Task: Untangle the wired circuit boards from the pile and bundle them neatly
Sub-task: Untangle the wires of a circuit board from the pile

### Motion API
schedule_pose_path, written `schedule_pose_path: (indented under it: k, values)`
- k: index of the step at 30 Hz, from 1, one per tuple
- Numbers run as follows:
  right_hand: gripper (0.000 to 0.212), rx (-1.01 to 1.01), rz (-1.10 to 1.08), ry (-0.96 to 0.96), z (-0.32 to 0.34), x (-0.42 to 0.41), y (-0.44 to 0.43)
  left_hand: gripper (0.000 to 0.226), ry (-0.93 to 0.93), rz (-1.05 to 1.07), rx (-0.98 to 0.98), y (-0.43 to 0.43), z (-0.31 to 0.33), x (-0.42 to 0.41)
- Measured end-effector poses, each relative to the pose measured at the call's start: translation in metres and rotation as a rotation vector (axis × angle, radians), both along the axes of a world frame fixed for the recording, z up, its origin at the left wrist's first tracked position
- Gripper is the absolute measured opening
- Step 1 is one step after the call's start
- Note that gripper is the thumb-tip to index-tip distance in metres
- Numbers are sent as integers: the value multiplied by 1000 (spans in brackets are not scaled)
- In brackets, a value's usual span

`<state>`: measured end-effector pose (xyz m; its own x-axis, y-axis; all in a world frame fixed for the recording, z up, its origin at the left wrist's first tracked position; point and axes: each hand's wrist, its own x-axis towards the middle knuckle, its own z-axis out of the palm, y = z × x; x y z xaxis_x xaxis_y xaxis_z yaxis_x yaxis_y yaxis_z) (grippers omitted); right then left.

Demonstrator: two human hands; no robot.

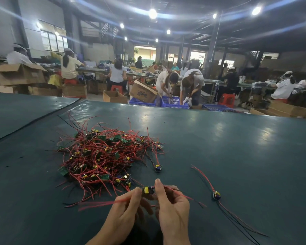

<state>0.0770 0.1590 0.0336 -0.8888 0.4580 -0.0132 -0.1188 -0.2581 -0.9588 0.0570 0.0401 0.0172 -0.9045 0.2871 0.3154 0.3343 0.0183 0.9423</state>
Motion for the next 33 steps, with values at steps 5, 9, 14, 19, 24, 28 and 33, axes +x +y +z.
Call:
schedule_pose_path:
  k: [5,9,14,19,24,28,33]
  values:
    - [21,125,50,54,-1,5,-5,50,-51,-44,21,-2,3,-2]
    - [23,85,83,88,1,6,-4,49,-113,-31,80,-2,3,-4]
    - [19,70,79,75,1,7,-4,42,-125,-7,72,1,2,-5]
    - [15,100,115,45,2,10,-9,40,-145,41,106,-1,2,-5]
    - [17,-88,95,-103,-3,0,-17,45,-146,48,146,1,-4,-5]
    - [18,-208,39,-191,-6,-7,-13,39,-204,96,214,-1,-4,-5]
    - [17,-323,-84,-205,4,-8,19,42,-175,44,175,3,1,2]
